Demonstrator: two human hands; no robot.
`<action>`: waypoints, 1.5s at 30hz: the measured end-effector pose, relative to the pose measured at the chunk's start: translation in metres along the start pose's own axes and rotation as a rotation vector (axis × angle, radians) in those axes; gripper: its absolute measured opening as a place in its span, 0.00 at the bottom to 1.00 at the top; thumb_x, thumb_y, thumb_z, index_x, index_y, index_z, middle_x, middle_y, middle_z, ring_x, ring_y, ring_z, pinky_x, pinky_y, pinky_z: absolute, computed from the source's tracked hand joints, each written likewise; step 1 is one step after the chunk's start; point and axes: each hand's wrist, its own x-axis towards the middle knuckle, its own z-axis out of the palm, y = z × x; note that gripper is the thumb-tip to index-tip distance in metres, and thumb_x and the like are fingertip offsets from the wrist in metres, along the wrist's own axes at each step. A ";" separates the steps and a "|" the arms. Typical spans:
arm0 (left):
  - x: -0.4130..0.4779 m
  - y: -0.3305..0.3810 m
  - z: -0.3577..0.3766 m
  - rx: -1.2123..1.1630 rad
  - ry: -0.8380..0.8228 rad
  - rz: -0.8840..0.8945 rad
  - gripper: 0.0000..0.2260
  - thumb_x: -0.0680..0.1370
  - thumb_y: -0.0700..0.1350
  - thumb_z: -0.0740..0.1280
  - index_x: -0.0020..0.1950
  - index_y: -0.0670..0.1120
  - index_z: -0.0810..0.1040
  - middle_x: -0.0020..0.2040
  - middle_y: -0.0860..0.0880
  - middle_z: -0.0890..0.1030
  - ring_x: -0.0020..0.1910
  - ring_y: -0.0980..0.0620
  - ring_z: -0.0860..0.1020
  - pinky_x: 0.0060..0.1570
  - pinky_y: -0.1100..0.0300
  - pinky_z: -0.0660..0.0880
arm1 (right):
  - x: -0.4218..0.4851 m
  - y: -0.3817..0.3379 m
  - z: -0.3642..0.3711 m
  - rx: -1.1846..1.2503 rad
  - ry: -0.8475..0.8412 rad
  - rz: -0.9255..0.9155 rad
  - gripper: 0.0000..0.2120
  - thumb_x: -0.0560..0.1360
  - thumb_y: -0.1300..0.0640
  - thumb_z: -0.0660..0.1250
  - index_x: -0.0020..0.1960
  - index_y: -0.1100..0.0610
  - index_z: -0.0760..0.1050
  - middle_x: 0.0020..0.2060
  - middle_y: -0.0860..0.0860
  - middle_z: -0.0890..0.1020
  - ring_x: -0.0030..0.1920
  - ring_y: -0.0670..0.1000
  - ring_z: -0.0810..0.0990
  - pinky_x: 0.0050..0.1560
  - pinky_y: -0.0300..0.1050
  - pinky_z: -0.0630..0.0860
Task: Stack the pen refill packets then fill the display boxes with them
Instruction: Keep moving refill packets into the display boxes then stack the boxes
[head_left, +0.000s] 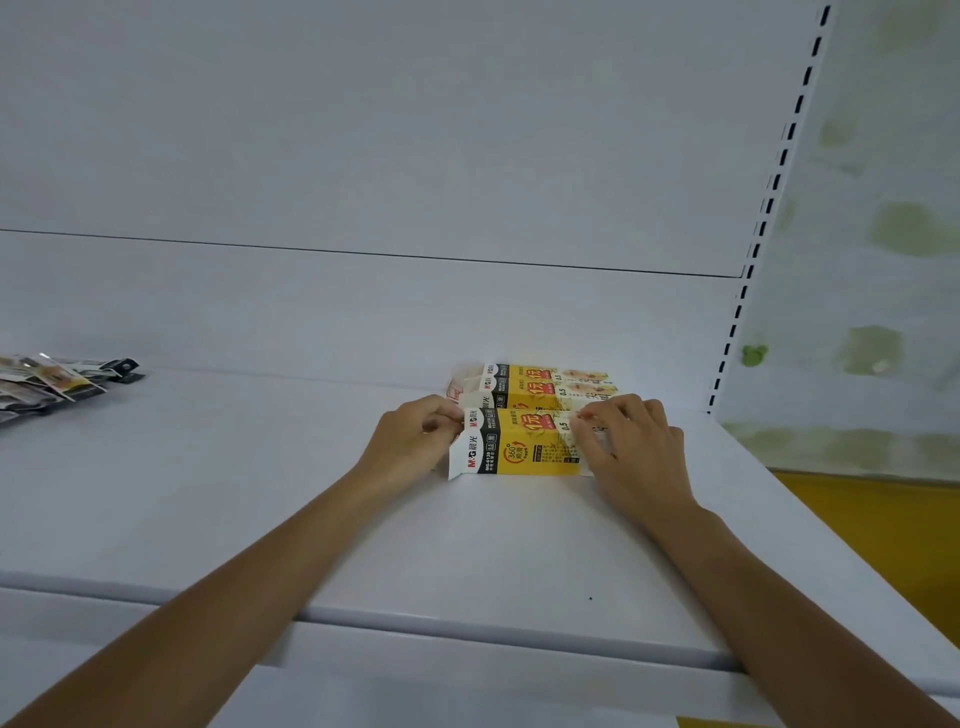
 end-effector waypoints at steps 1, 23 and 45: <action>0.000 0.000 -0.001 -0.035 -0.021 -0.022 0.08 0.77 0.40 0.61 0.50 0.49 0.78 0.44 0.55 0.81 0.37 0.62 0.74 0.30 0.76 0.67 | 0.000 0.001 0.000 0.008 -0.008 0.003 0.17 0.77 0.42 0.54 0.55 0.49 0.77 0.55 0.46 0.73 0.58 0.50 0.68 0.52 0.47 0.62; -0.046 -0.007 -0.042 0.134 -0.036 0.117 0.02 0.76 0.42 0.66 0.44 0.47 0.78 0.41 0.52 0.81 0.32 0.59 0.79 0.35 0.72 0.72 | -0.016 -0.010 -0.045 0.082 -0.283 -0.051 0.23 0.66 0.37 0.70 0.58 0.44 0.76 0.57 0.48 0.76 0.58 0.50 0.67 0.59 0.52 0.67; -0.199 -0.103 -0.387 0.608 0.568 -0.157 0.24 0.73 0.63 0.58 0.63 0.51 0.74 0.64 0.50 0.75 0.61 0.49 0.73 0.64 0.49 0.68 | -0.008 -0.455 0.048 0.576 -0.266 -0.675 0.28 0.75 0.53 0.66 0.73 0.49 0.62 0.66 0.50 0.73 0.66 0.51 0.69 0.64 0.45 0.66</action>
